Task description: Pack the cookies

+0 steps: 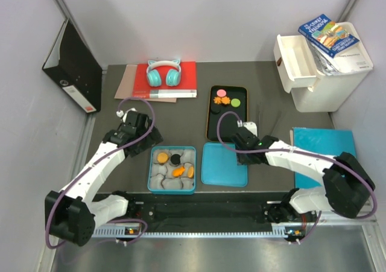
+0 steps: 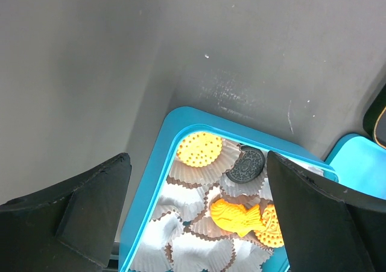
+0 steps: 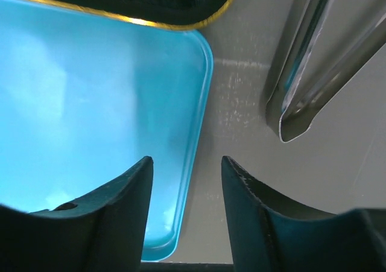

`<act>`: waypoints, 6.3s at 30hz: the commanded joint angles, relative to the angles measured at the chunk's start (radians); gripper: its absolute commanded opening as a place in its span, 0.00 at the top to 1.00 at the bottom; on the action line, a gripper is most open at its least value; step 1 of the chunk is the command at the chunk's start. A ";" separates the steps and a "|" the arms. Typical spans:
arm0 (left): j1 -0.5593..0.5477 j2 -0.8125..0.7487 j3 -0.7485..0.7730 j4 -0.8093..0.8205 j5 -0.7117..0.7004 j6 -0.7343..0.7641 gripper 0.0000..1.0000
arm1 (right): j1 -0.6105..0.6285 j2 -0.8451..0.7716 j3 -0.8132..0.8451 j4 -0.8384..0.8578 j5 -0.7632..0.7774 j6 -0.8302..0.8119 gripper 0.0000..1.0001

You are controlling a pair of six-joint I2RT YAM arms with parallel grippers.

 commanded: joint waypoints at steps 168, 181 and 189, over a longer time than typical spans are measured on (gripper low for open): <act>-1.148 0.462 -0.123 2.147 -0.955 2.426 1.00 | -0.282 0.144 0.448 0.355 -0.829 0.164 0.62; -1.142 0.509 -0.050 2.308 -1.048 2.492 0.71 | -0.283 0.102 0.488 0.350 -0.836 0.155 1.00; -1.133 0.520 -0.020 2.391 -1.120 2.515 0.22 | -0.320 0.045 0.552 0.358 -0.852 0.160 1.00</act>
